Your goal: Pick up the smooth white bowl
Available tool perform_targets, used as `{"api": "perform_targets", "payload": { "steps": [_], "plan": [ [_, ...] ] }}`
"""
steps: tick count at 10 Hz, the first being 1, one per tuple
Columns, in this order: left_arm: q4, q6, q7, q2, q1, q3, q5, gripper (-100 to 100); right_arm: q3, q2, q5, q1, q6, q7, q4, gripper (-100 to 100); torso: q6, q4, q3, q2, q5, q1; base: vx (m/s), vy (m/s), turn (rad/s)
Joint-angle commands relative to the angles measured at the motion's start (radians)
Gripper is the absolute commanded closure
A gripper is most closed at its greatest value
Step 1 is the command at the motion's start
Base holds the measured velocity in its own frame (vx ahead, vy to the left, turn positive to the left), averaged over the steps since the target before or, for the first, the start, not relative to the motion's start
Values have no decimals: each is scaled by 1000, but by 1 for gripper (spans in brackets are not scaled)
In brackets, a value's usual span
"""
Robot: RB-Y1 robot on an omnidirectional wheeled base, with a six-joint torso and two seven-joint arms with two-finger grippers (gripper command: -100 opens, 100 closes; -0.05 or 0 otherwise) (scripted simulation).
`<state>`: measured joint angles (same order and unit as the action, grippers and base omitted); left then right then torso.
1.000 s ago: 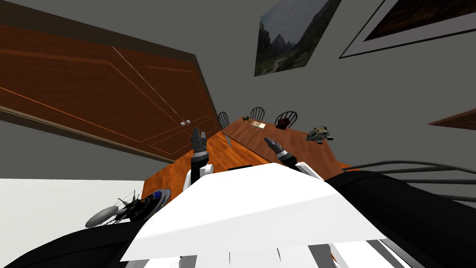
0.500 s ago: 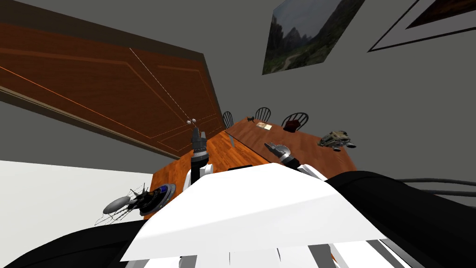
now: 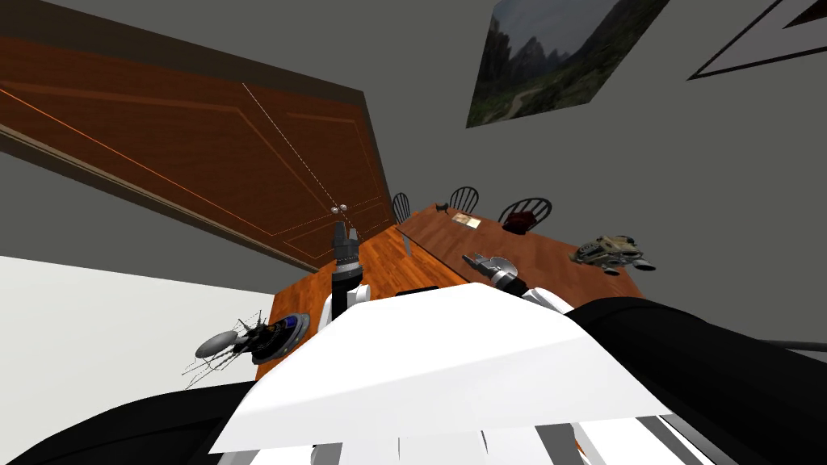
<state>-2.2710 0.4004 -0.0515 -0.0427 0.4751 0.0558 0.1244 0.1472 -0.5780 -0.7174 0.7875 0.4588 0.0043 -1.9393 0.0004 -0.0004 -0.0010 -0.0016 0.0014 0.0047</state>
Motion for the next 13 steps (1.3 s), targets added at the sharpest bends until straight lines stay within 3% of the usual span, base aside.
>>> {"api": "perform_targets", "payload": {
  "steps": [1,4,5,7,10,13],
  "plan": [
    [0,0,0,0,0,0,0,0,-1,-10,-50,7,-10,-3,11,-100,0,0,0,0,0,0,68,57,90],
    [0,0,0,0,0,0,0,0,8,-35,-130,19,-16,-11,46,-100,0,0,0,1,0,0,48,40,77],
    [0,0,0,0,0,0,0,0,18,-59,-161,30,-22,-21,81,-100,1,0,0,1,0,-1,79,54,95],
    [0,0,0,0,0,0,0,0,18,-59,-200,30,-22,-21,81,-100,0,0,0,0,0,0,44,27,35],
    [0,0,0,0,0,0,0,0,39,-102,-303,47,-34,-47,151,-100,1,0,1,2,0,-2,48,30,99],
    [0,0,0,0,0,0,0,0,50,-121,-392,53,-40,-62,186,-100,0,0,0,1,0,-2,53,27,65]
  ]
}}
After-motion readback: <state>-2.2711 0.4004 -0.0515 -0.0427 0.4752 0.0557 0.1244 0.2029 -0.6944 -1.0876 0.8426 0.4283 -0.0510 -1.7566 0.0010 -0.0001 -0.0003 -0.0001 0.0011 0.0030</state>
